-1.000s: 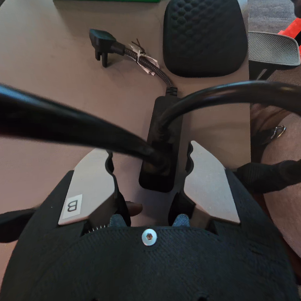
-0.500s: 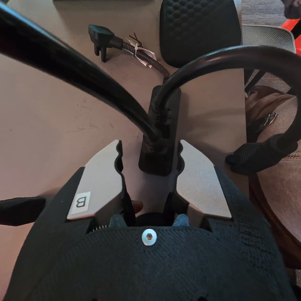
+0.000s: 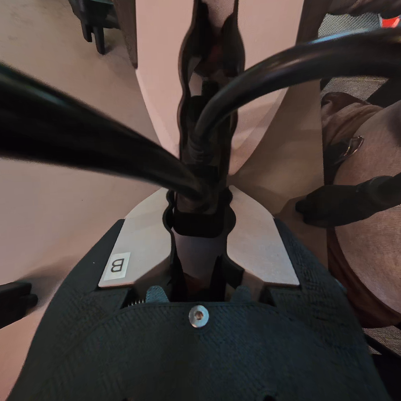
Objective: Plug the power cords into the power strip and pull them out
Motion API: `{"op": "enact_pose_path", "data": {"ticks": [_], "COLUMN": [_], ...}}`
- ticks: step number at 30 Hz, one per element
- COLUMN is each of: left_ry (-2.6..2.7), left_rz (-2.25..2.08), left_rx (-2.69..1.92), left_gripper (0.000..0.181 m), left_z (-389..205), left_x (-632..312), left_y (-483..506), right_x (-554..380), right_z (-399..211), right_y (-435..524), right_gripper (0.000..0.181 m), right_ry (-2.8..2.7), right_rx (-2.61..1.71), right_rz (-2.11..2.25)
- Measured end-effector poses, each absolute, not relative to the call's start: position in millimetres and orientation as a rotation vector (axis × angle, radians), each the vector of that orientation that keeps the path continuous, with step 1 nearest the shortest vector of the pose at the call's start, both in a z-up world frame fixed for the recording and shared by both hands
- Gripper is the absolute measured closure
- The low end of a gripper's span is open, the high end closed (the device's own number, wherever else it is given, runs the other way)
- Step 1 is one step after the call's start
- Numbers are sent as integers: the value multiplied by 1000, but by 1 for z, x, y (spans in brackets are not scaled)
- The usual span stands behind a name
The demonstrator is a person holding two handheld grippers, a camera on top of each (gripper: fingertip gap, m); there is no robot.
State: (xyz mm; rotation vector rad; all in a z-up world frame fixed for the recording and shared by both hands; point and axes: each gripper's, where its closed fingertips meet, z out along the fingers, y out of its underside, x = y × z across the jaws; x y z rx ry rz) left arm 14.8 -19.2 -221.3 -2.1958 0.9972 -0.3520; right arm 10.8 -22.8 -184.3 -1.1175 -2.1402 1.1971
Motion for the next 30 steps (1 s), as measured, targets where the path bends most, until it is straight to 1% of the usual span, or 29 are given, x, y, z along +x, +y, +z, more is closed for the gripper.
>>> {"op": "enact_pose_path", "data": {"ticks": [1, 4, 17, 30], "left_ry": [995, 986, 1016, 1044], "left_rz": [-360, -373, -365, -380], "left_rx": [-2200, -2210, -2198, -2189], "left_gripper": [137, 136, 136, 135], "left_z": [-221, -223, -224, -225], "left_x": [15, 15, 17, 20], "left_y": [-19, -19, -22, -22], "right_x": [9, 8, 12, 17], "right_z": [-187, -187, -187, -187], "right_y": [-22, -22, -25, -25], "right_gripper": [155, 156, 157, 157], "right_ry": [-2151, -2141, -2189, -2180], "right_rx": [-1113, -1080, -1044, -1053], "right_rz": [1176, 1168, 1109, 1147]}}
